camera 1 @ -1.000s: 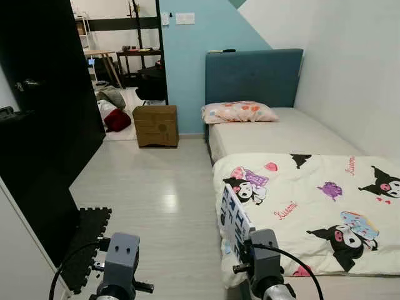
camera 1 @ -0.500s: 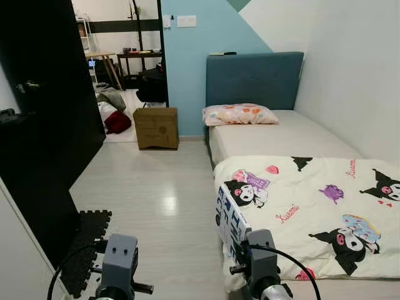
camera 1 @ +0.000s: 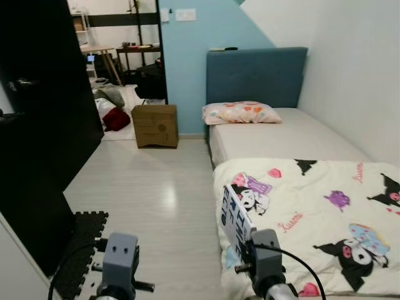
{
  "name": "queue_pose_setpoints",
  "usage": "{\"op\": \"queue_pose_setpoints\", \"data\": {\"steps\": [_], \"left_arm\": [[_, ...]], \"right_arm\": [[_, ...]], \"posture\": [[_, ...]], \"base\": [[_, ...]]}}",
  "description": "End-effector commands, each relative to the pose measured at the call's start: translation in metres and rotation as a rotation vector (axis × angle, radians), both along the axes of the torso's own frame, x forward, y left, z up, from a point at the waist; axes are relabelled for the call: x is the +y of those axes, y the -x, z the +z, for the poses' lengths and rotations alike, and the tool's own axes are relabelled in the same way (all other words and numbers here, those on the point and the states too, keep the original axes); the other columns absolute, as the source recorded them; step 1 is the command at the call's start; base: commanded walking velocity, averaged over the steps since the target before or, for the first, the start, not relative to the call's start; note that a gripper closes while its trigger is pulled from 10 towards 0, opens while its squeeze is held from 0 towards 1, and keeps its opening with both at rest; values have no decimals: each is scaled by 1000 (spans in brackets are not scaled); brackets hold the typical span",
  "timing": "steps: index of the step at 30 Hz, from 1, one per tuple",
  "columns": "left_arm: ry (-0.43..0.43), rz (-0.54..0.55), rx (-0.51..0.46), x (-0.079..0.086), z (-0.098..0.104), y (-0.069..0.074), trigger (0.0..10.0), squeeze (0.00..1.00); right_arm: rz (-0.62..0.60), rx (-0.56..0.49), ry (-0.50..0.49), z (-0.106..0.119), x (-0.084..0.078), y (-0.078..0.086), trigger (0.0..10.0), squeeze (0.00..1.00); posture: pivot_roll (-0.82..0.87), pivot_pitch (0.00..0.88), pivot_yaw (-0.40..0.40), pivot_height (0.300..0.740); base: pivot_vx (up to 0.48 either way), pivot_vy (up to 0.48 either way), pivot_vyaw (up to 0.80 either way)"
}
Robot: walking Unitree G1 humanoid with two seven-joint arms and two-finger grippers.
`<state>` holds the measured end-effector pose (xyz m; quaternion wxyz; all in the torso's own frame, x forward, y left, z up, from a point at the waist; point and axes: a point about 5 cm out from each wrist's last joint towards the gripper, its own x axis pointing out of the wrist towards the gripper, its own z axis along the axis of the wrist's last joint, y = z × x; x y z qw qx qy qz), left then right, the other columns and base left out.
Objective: Clean up the room
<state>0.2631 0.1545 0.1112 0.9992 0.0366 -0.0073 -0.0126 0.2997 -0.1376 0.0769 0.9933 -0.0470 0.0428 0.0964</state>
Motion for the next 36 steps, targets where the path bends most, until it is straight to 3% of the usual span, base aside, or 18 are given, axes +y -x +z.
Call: {"op": "queue_pose_setpoints", "data": {"steps": [1,36], "left_arm": [[8,6,17,3,-4,4,10000,0],[13,20,21,4,-6,3,10000,0]], "right_arm": [[-2,-38,-15,7,0,-2,10000,0],[24,-34,36,7,1,-5,10000,0]], "posture": [[-31,83,18,740],[-34,92,0,740]], "base": [[304,0,0],[304,0,0]]}}
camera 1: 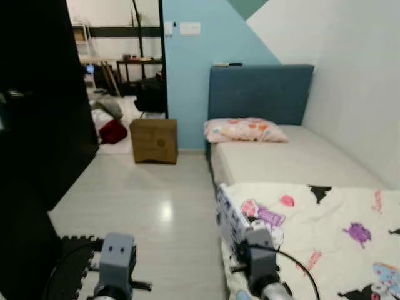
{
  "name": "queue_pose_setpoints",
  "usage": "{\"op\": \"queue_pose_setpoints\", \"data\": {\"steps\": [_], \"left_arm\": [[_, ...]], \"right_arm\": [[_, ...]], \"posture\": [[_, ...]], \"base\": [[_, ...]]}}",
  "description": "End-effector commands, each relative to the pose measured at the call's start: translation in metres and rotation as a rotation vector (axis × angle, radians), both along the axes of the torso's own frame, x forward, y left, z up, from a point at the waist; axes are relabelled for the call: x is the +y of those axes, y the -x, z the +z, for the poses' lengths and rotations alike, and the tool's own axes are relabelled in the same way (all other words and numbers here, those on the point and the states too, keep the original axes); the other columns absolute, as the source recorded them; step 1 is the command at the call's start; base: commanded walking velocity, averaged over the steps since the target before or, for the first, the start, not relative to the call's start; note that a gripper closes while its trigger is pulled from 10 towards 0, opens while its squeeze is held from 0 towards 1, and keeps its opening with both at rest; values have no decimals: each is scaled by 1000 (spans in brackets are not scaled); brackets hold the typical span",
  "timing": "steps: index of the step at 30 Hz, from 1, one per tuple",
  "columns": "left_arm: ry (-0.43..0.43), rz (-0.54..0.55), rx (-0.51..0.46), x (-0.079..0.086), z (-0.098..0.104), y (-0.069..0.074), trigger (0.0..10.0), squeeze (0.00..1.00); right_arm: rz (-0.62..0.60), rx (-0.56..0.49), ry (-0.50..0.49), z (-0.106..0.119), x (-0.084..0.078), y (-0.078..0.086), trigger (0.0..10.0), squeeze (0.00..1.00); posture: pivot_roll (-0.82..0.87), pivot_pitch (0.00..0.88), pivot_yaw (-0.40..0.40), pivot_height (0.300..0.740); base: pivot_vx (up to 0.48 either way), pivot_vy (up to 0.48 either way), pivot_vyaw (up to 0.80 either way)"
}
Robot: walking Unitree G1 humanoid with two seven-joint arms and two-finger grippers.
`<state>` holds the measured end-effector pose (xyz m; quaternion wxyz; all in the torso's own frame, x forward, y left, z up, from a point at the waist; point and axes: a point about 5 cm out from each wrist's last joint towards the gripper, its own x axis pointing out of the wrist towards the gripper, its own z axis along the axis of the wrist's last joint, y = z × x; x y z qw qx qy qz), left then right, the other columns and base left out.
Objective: Clean up the room
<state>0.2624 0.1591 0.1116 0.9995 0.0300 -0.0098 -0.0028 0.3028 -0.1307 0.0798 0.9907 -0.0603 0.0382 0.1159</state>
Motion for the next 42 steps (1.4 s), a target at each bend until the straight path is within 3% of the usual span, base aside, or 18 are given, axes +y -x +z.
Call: {"op": "queue_pose_setpoints", "data": {"steps": [1,34,42], "left_arm": [[1,1,26,-1,-7,2,10000,0],[4,-7,36,-2,-10,-1,10000,0],[19,10,37,-5,-13,0,10000,0]], "right_arm": [[-14,-27,15,5,-5,-2,10000,0],[-38,-11,1,2,-7,-2,10000,0],[-17,-16,24,4,-9,-5,10000,0]], "posture": [[-33,92,0,740],[-42,85,13,740],[-58,74,-29,740]], "base": [[304,0,0],[305,0,0],[305,0,0]]}}
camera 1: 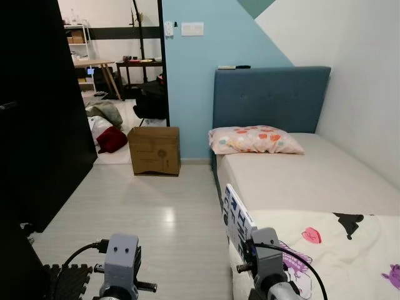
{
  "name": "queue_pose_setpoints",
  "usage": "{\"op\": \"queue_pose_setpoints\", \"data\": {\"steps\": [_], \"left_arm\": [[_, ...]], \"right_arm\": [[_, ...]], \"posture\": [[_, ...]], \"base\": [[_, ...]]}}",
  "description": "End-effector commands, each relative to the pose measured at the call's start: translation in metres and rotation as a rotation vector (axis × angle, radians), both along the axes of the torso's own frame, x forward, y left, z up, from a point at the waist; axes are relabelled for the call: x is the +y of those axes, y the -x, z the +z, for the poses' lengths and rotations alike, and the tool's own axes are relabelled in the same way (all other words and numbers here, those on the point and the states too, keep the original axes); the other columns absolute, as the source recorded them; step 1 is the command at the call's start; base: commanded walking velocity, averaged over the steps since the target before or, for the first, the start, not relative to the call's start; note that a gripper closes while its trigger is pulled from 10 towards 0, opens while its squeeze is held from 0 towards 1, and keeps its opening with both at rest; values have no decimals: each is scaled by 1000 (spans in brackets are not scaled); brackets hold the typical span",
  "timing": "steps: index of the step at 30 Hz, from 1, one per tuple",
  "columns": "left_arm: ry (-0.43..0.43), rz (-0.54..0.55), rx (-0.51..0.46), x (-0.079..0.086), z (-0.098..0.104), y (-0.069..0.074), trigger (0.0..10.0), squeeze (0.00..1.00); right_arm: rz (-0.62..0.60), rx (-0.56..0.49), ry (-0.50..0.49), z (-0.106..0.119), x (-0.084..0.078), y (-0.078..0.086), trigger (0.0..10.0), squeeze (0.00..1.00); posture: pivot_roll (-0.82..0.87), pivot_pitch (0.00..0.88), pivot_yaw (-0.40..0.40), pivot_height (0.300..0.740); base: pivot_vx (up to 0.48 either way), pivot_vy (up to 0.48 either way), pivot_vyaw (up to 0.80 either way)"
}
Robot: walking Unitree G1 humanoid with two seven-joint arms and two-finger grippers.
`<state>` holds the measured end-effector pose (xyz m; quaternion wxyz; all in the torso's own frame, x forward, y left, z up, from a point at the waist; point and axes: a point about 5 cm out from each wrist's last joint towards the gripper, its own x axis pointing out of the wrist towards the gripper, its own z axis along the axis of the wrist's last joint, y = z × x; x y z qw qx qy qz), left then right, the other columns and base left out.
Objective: Clean up the room
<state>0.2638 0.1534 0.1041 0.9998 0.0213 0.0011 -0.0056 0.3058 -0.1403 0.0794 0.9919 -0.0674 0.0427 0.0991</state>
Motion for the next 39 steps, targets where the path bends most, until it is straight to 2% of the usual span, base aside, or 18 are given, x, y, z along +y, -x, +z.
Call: {"op": "queue_pose_setpoints", "data": {"steps": [1,8,39], "left_arm": [[1,15,15,1,-6,2,10000,0],[12,38,14,1,-8,3,10000,0],[-5,28,27,3,-11,3,10000,0]], "right_arm": [[17,-21,8,5,1,-2,10000,0],[32,-25,24,8,-1,-7,10000,0],[16,-11,20,0,0,-1,10000,0]], "posture": [[-58,74,-29,740],[-57,69,-39,740],[-49,70,-15,740]], "base": [[304,0,0],[304,0,0],[305,0,0]]}}
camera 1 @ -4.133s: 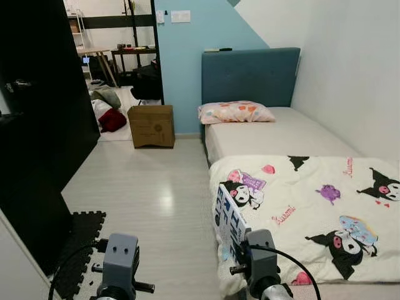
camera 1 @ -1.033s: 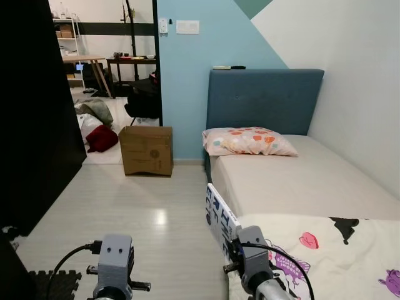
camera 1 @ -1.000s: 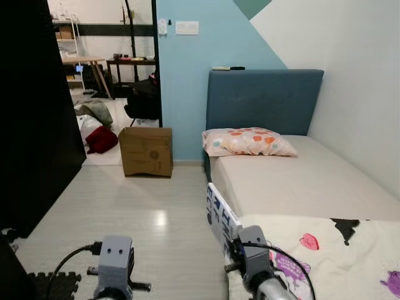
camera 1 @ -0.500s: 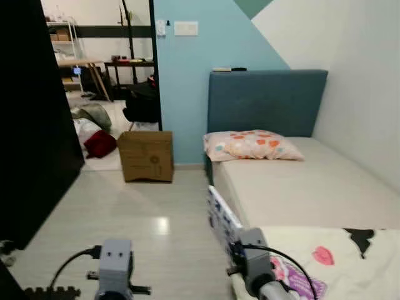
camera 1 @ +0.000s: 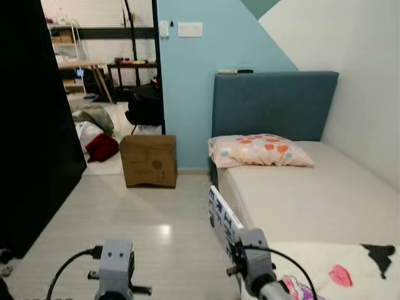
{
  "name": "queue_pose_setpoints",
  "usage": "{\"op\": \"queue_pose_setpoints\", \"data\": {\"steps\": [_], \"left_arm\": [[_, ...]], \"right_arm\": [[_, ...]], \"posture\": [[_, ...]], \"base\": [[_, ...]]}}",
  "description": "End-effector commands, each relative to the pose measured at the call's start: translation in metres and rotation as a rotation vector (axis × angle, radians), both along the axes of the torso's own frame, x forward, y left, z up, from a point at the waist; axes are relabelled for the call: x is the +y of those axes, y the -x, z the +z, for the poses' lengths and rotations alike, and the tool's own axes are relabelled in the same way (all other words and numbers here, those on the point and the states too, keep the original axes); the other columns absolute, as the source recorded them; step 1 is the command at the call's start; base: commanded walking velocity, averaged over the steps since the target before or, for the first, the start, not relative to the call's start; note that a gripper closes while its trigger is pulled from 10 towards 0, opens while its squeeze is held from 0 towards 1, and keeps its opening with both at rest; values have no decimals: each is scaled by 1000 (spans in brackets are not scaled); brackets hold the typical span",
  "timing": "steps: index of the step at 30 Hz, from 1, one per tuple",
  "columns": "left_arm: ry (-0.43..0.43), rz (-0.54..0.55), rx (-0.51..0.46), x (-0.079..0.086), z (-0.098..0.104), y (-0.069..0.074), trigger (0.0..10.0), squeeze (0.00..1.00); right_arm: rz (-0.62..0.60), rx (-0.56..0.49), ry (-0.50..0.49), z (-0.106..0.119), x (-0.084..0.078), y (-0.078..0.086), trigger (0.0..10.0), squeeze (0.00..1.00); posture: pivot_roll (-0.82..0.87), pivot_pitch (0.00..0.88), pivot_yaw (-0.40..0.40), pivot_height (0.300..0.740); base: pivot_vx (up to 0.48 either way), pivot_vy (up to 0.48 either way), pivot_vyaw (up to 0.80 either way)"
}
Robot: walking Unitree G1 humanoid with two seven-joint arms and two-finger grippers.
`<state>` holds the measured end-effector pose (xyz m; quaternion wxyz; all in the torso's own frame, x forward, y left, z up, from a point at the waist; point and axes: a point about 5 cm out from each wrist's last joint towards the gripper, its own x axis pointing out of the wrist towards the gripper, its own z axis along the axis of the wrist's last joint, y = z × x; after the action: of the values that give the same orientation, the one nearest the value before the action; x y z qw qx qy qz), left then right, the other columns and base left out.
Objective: Clean up the room
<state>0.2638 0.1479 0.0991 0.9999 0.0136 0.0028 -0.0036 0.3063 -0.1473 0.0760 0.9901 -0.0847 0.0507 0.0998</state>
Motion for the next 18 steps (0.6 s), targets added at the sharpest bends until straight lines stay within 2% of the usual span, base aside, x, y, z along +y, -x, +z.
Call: {"op": "queue_pose_setpoints", "data": {"steps": [1,18], "left_arm": [[-20,24,25,8,-6,3,10000,0],[-28,14,28,9,-6,0,10000,0]], "right_arm": [[14,-23,-15,3,7,-1,10000,0],[2,-15,-17,2,9,-3,10000,0]], "posture": [[-49,70,-15,740],[-48,75,-3,740]], "base": [[304,0,0],[304,0,0]]}}
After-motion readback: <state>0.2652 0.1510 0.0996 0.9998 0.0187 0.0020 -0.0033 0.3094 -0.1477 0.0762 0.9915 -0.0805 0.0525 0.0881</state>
